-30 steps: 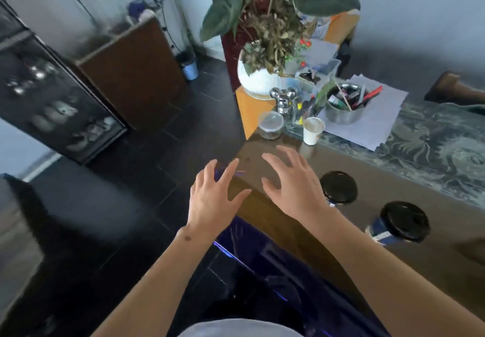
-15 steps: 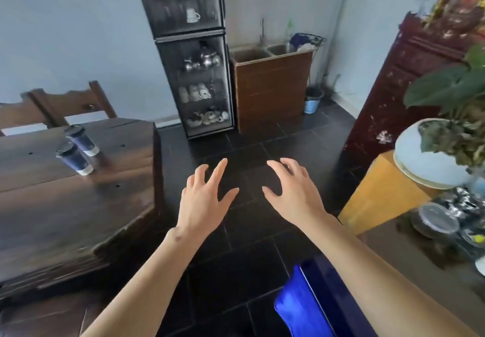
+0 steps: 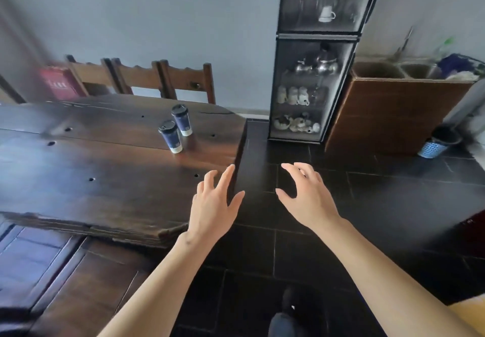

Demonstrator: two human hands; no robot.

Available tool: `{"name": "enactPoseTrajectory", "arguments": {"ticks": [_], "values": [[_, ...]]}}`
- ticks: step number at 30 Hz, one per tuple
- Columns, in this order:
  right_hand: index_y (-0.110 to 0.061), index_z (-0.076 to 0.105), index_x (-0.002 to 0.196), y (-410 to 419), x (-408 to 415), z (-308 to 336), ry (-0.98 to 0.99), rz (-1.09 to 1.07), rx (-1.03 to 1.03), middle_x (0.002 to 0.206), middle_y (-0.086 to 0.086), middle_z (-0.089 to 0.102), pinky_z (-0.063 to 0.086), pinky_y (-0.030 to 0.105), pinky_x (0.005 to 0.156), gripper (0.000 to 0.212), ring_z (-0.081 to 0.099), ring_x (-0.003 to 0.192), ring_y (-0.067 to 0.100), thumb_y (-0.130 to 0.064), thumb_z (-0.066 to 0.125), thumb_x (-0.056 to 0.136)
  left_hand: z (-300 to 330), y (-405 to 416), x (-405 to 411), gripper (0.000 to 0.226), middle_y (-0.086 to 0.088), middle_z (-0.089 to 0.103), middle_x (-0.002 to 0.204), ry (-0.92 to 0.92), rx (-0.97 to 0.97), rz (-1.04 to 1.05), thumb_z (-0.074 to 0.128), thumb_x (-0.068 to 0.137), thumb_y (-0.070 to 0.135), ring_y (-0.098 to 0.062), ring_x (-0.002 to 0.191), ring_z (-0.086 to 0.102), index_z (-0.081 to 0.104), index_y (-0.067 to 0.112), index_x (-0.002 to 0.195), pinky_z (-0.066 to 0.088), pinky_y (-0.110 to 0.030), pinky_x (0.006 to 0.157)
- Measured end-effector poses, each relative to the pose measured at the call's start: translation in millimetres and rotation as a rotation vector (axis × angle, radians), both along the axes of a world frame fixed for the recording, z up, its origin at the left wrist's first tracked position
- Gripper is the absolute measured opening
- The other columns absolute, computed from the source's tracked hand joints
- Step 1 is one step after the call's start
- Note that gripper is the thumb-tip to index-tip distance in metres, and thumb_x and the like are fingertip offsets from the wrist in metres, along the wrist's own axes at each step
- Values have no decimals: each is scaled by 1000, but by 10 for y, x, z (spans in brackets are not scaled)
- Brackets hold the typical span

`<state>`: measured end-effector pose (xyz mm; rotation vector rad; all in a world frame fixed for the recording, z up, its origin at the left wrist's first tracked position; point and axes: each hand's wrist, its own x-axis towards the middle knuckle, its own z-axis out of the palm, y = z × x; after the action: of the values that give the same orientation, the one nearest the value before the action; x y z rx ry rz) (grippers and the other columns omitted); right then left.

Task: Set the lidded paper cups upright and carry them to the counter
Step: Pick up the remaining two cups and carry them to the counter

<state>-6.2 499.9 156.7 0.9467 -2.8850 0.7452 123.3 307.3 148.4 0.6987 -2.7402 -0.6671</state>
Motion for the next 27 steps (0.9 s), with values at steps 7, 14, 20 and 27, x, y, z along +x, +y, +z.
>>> {"name": "enactPoseTrajectory", "arguments": {"ticks": [7, 14, 20, 27], "values": [[-28, 45, 148, -634, -1246, -81, -60, 203, -93, 148, 0, 45, 44, 29, 99, 59, 44, 136, 23, -37, 66, 94, -183, -374, -782, 67, -2, 38, 156, -41, 38, 220, 57, 102, 48, -28, 134, 46, 26, 38, 160, 54, -47, 99], [-32, 43, 149, -1138, -2496, -258, -153, 422, -58, 147, -4, 44, 42, 25, 98, 57, 44, 136, 16, -38, 63, 96, -290, -697, -1693, 66, -3, 42, 148, -112, 57, 401, 60, 100, 49, -29, 129, 51, 30, 40, 157, 56, -49, 96], [-32, 44, 149, -1612, -3174, -431, -230, 566, -20, 147, -4, 44, 44, 26, 99, 56, 46, 134, 17, -34, 64, 96, -396, -908, -2175, 59, -3, 45, 130, -114, 100, 592, 57, 102, 46, -26, 121, 50, 35, 42, 157, 51, -36, 84], [-29, 50, 145, -2502, -3722, -574, -223, 740, -31, 143, -3, 48, 49, 31, 101, 53, 49, 132, 17, -28, 67, 95, -595, -1409, -2528, 60, -6, 46, 137, -151, 148, 768, 56, 102, 48, -28, 125, 47, 33, 40, 158, 49, -38, 89]]}}
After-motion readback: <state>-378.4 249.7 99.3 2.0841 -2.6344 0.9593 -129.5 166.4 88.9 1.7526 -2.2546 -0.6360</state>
